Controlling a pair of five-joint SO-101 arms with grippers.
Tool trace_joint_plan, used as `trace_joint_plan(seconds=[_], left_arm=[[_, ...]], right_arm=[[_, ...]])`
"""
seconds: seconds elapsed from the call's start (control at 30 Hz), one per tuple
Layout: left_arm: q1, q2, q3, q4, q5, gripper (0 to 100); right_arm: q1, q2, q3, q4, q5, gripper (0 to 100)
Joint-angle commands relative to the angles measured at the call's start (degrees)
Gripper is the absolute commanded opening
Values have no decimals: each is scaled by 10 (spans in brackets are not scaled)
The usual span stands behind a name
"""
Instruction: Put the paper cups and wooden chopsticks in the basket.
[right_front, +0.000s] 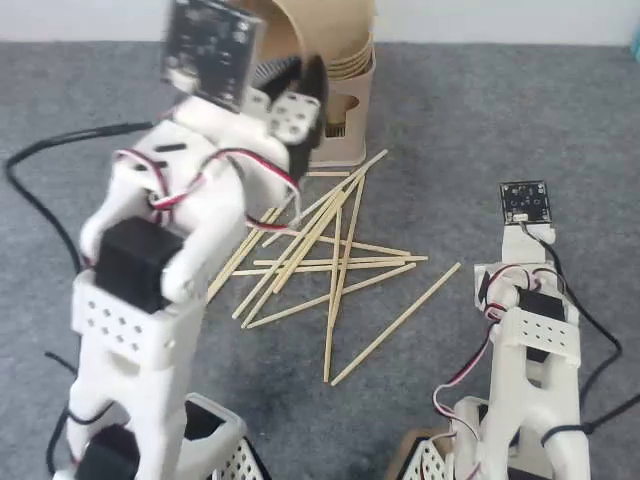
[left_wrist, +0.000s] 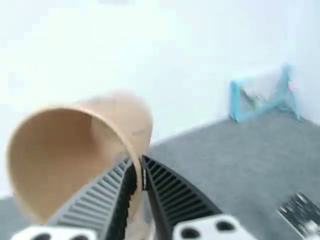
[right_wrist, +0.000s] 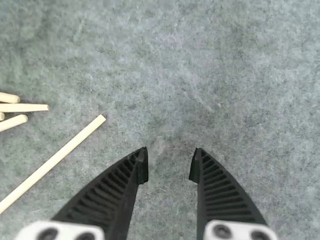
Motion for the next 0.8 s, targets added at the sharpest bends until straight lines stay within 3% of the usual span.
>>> trace_joint_plan(seconds=[0.0, 0.5, 0.77], left_arm=[[-18, 49, -58, -18, -16, 11], [-41, 405, -480, 32, -11, 11], [-43, 554, -587, 30, -11, 11]], right_arm=[[7, -19, -4, -12, -3, 154], [7, -19, -3, -11, -3, 154], [7, -19, -3, -11, -3, 154]])
